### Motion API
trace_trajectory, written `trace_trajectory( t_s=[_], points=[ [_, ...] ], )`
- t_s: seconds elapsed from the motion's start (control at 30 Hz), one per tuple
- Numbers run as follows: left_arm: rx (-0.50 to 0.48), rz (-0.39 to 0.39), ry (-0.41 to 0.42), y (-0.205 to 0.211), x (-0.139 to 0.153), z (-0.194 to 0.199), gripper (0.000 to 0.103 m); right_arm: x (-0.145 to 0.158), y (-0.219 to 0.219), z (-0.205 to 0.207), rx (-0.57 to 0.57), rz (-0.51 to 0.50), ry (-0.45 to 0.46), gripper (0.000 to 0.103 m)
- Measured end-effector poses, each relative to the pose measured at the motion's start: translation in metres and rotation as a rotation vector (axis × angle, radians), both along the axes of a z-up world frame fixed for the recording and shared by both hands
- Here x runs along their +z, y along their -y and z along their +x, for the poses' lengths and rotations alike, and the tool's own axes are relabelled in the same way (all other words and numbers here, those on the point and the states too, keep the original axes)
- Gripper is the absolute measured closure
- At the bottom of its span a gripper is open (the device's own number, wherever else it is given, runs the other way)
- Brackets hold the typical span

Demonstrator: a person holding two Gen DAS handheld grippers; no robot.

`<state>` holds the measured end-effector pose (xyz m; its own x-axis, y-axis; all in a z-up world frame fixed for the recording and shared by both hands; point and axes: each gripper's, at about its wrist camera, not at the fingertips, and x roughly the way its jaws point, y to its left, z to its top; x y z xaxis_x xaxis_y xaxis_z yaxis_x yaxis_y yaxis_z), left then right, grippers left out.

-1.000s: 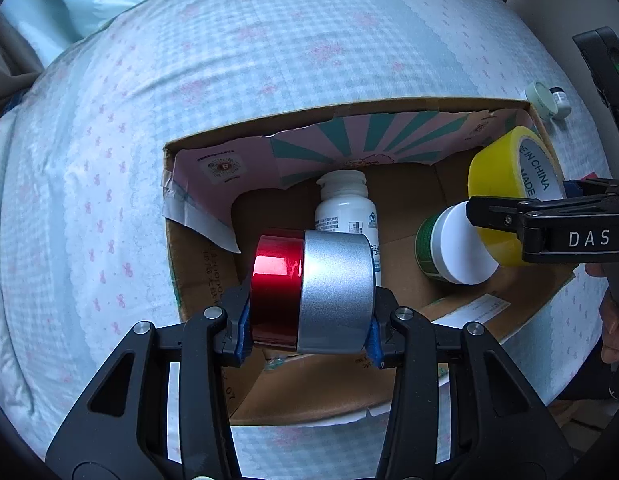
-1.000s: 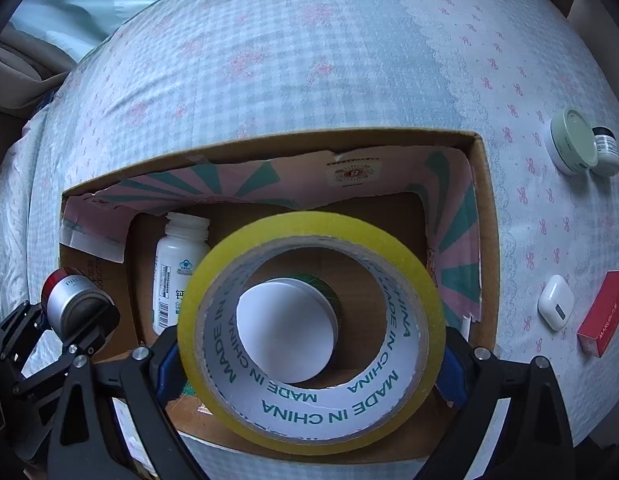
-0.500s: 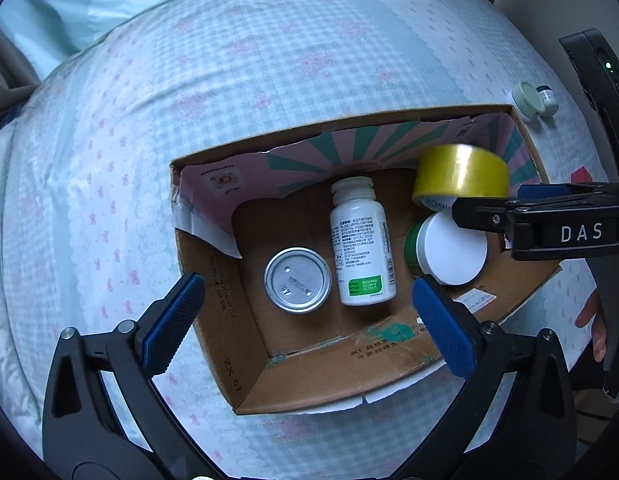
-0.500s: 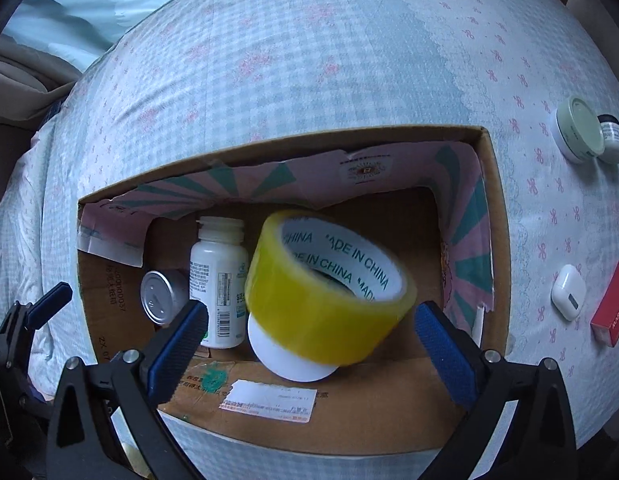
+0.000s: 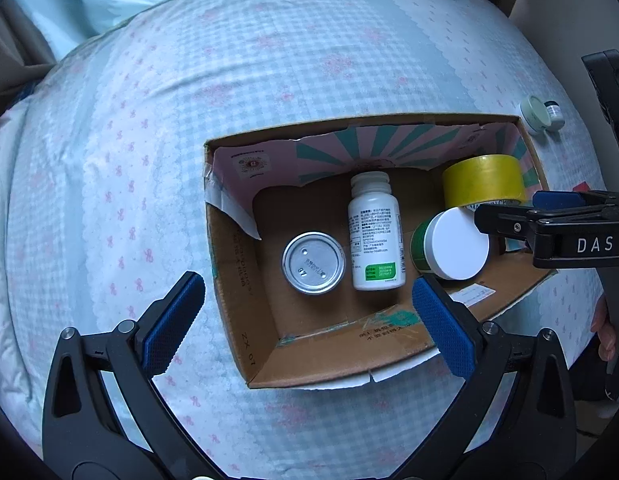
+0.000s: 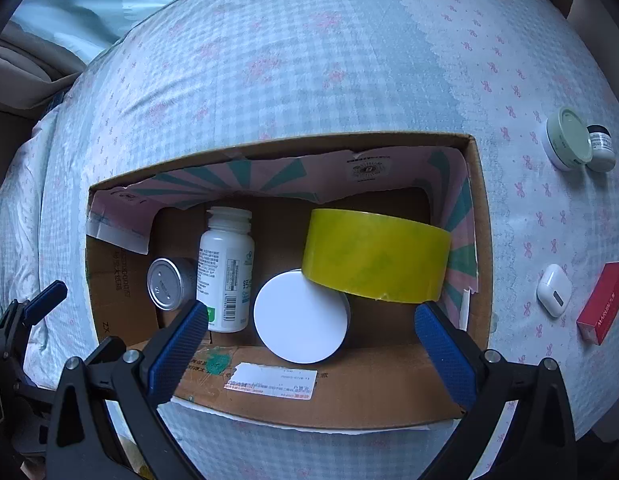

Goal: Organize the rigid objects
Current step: 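Move both tools back toward the green-lid jar and red box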

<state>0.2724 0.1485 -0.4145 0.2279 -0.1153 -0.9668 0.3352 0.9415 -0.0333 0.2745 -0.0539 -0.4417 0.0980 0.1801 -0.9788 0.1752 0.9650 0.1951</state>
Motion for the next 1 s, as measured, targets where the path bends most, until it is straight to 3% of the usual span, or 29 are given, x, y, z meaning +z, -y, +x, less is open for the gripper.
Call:
trace_trajectory(
  t_s=[0.3, 0.57, 0.73, 1.0],
  points=[
    [0.068, -0.013, 0.033, 0.006, 0.034, -0.013, 0.000, 0.037, 0.006, -0.010, 0.067, -0.031, 0.047, 0.000],
    [0.057, -0.065, 0.098, 0.048, 0.096, -0.026, 0.000, 0.110, 0.049, -0.039, 0.040, -0.155, 0.127, 0.000],
    [-0.044, -0.103, 0.166, 0.096, 0.137, -0.023, 0.000, 0.152, 0.100, -0.065, -0.104, -0.187, 0.166, 0.000],
    [-0.336, -0.121, 0.232, 0.208, 0.172, -0.005, 0.000, 0.189, 0.188, -0.114, -0.374, -0.226, 0.189, 0.000]
  ],
)
